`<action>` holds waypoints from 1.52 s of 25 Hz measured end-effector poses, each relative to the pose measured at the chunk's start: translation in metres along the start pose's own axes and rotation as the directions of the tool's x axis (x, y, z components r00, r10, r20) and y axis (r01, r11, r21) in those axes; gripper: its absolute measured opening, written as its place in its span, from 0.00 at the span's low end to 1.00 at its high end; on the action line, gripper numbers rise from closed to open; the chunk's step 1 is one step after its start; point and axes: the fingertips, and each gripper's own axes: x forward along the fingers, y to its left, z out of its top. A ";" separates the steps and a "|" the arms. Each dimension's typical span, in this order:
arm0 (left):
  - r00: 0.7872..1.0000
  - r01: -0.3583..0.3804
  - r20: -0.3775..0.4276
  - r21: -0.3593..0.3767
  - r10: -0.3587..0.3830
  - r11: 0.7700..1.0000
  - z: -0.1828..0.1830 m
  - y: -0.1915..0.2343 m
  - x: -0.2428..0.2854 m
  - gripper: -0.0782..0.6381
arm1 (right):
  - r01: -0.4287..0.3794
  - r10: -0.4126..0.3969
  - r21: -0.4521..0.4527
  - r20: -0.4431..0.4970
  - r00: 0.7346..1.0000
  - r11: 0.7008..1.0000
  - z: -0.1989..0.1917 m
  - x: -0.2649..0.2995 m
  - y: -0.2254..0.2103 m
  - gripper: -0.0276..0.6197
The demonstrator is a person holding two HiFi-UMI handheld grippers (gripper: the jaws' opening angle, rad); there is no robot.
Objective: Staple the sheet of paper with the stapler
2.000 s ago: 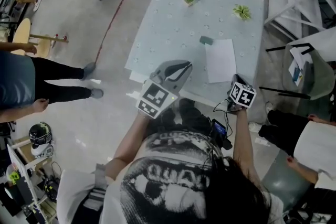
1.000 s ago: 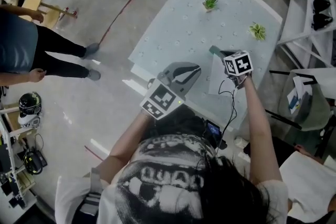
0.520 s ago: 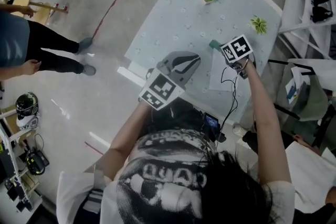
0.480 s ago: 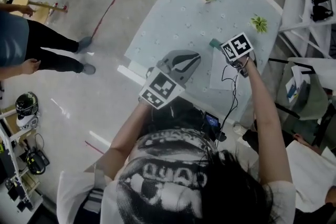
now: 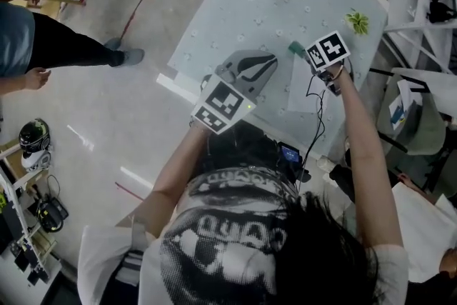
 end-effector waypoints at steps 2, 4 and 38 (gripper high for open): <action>1.000 0.004 0.004 0.002 -0.004 1.000 0.003 -0.002 -0.001 0.13 | 0.023 -0.023 0.006 0.021 1.000 1.000 -0.001 0.001 0.001 0.04; 1.000 0.016 -0.001 0.024 -0.016 1.000 0.009 -0.007 -0.003 0.13 | 0.047 -0.048 0.013 0.044 0.998 0.999 -0.004 0.000 0.003 0.04; 0.969 0.228 -0.125 0.132 -0.212 0.965 -0.012 -0.131 -0.042 0.13 | -0.160 -0.434 0.562 0.764 0.477 0.812 -0.131 -0.173 0.151 0.04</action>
